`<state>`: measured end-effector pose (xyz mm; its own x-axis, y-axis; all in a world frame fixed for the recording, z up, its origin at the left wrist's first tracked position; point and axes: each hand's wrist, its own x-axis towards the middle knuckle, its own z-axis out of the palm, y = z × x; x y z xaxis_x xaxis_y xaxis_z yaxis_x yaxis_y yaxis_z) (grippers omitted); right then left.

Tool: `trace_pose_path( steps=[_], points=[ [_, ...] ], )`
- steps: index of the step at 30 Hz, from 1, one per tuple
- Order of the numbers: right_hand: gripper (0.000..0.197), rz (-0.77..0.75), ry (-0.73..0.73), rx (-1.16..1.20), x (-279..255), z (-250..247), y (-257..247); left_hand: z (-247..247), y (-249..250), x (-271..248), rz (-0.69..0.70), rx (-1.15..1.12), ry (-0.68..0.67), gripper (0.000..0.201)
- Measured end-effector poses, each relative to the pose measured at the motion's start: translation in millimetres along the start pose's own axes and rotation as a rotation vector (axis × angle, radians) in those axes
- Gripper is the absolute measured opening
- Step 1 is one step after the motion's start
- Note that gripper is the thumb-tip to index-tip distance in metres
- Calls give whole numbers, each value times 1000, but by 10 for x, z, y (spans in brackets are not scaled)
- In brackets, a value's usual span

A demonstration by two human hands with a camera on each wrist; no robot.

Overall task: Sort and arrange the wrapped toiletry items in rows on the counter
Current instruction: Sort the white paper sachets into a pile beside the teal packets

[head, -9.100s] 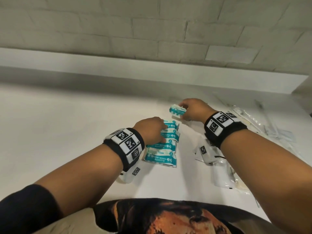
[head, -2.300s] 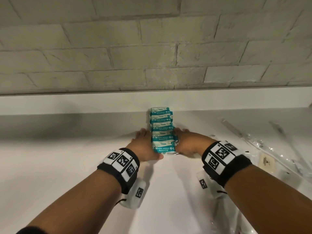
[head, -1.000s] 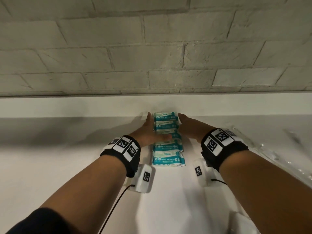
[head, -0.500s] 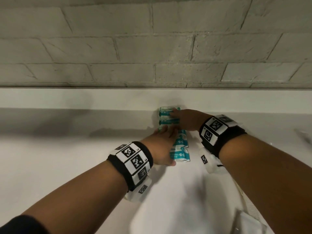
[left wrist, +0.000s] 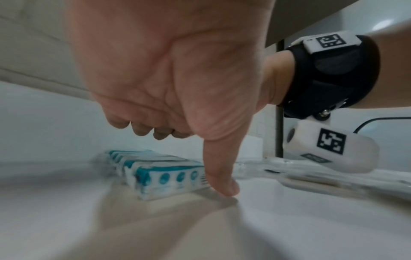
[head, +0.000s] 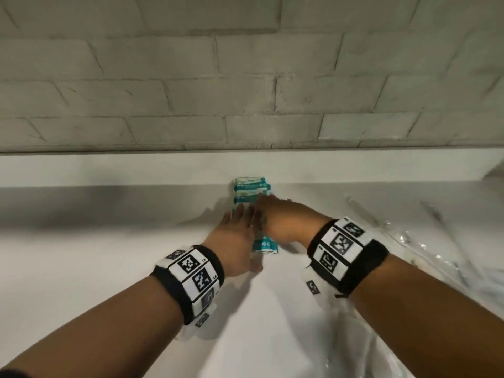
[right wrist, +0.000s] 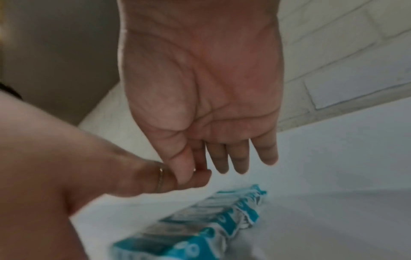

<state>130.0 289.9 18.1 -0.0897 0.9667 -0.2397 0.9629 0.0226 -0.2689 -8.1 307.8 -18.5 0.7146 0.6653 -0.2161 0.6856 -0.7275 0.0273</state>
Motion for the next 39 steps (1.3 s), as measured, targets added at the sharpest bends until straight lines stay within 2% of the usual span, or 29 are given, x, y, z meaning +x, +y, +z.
trace_pose_path(
  steps=[2,4,10,13,16,18,23,27,30,32,34,36,39],
  points=[
    [49,-1,-70,31,-416,24,25,-10,195,-191,19,-56,-15,102],
    [58,67,-191,-1,-830,67,132,-52,505,-392,52,-95,-78,97],
    [61,306,-209,-2,-2025,138,530,-81,1421,-793,274,-161,-271,68],
    [66,348,-305,-61,-2506,326,653,26,1601,-901,285,-153,-293,66],
    [81,353,-389,-112,-2817,518,819,90,1672,-998,232,-170,-271,67],
    [88,361,-340,-142,-2897,581,980,143,1664,-1019,171,-194,-244,67],
    [78,430,-156,-19,-3047,588,1331,243,1812,-975,-48,-214,-142,65],
    [75,434,-166,-69,-3100,580,1608,228,2035,-904,-268,-232,-72,69],
    [59,347,-80,-105,-3051,464,1594,206,2110,-874,-379,-237,-92,74],
    [49,194,2,-81,-2945,408,1465,206,2140,-857,-425,-265,-129,73],
    [44,2,-7,-90,-2816,416,1300,216,2177,-862,-472,-299,-143,72],
    [48,-125,-53,-77,-2693,479,1235,230,2210,-906,-522,-359,-122,68],
    [52,-163,-94,-135,-2502,486,1285,259,2186,-1051,-590,-449,-81,57]
  ],
)
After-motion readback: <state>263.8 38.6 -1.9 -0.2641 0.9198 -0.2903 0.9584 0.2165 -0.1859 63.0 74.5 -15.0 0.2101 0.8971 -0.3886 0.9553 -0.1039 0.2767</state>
